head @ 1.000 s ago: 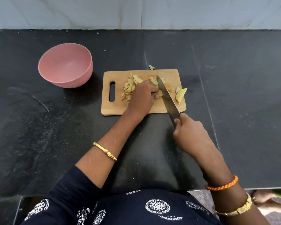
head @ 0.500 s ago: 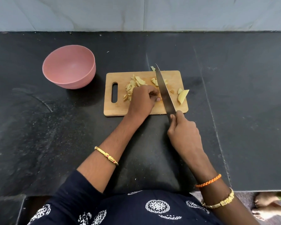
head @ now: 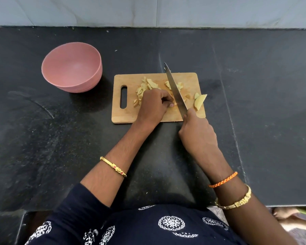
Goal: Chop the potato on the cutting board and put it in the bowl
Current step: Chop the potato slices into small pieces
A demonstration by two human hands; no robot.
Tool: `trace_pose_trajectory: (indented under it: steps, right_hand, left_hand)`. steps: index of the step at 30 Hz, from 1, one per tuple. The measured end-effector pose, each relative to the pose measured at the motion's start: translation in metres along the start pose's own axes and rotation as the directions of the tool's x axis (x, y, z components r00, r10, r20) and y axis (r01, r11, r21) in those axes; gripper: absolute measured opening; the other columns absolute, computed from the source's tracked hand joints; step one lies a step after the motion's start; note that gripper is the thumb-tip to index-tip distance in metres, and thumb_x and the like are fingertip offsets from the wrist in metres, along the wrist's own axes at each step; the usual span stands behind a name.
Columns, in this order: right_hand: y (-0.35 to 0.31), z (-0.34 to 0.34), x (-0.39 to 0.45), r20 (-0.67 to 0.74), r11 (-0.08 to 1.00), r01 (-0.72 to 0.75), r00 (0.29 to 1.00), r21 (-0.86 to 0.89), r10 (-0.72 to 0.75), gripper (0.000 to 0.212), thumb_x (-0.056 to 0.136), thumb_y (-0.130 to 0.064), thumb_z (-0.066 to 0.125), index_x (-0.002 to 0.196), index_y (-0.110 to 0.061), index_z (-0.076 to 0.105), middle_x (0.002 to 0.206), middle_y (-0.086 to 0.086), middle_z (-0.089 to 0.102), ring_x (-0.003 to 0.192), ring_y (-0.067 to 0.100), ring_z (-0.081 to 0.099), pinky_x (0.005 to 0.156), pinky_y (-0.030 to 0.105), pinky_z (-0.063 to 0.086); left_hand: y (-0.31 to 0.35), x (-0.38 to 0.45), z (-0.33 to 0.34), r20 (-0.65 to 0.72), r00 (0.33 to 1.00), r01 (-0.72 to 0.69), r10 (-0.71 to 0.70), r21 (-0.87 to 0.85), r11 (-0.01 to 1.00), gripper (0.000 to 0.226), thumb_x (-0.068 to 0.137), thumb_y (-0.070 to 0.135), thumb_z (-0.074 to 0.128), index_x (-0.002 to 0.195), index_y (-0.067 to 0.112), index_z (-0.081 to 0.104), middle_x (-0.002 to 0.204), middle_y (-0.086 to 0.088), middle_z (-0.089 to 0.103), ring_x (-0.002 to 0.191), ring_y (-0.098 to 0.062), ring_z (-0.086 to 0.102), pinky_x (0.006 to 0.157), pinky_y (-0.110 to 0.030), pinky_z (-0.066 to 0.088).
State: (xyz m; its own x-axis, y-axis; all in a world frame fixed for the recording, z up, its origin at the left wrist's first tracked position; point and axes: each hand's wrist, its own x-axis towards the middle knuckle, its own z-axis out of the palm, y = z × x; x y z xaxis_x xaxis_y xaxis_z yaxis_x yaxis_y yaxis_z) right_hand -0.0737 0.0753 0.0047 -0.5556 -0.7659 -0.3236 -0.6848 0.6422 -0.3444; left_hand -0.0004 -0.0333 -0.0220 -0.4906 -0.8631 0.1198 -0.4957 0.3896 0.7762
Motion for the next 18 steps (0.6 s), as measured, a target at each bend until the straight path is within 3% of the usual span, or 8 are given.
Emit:
trace_pose_trajectory:
  steps: [8,14,18]
  right_hand:
    - [0.0,0.0,-0.006,0.052,0.999,-0.007,0.999,-0.05,0.01,0.009,0.097,-0.011,0.036,0.104,-0.016,0.036,0.072,0.004,0.039,0.076,0.026,0.052,0.063,0.041,0.045]
    - [0.014,-0.003,-0.021,0.09,0.998,-0.016,0.996,-0.053,0.021,0.006,0.101,-0.022,0.032,0.099,-0.016,0.034,0.072,0.003,0.037,0.075,0.027,0.048,0.063,0.037,0.039]
    - [0.026,-0.017,-0.03,0.077,0.999,-0.023,0.997,0.029,0.021,0.017,0.1,-0.03,0.033,0.092,-0.016,0.039,0.079,0.009,0.049,0.079,0.033,0.052,0.07,0.038,0.043]
  left_hand:
    - [0.005,-0.007,0.004,-0.047,0.999,0.001,-0.001,0.011,1.0,0.011,0.077,0.002,0.07,0.086,0.006,0.075,0.084,-0.005,0.073,0.079,-0.01,0.064,0.083,-0.024,0.05]
    - [0.006,-0.008,0.003,-0.033,0.999,-0.012,0.013,0.015,1.0,0.008,0.077,0.0,0.068,0.08,0.003,0.075,0.08,-0.006,0.073,0.074,-0.007,0.062,0.08,-0.019,0.048]
    - [0.005,-0.009,0.002,-0.021,0.999,0.033,-0.033,-0.029,0.999,0.011,0.077,0.001,0.069,0.085,0.005,0.075,0.085,-0.005,0.072,0.076,-0.007,0.06,0.078,-0.014,0.046]
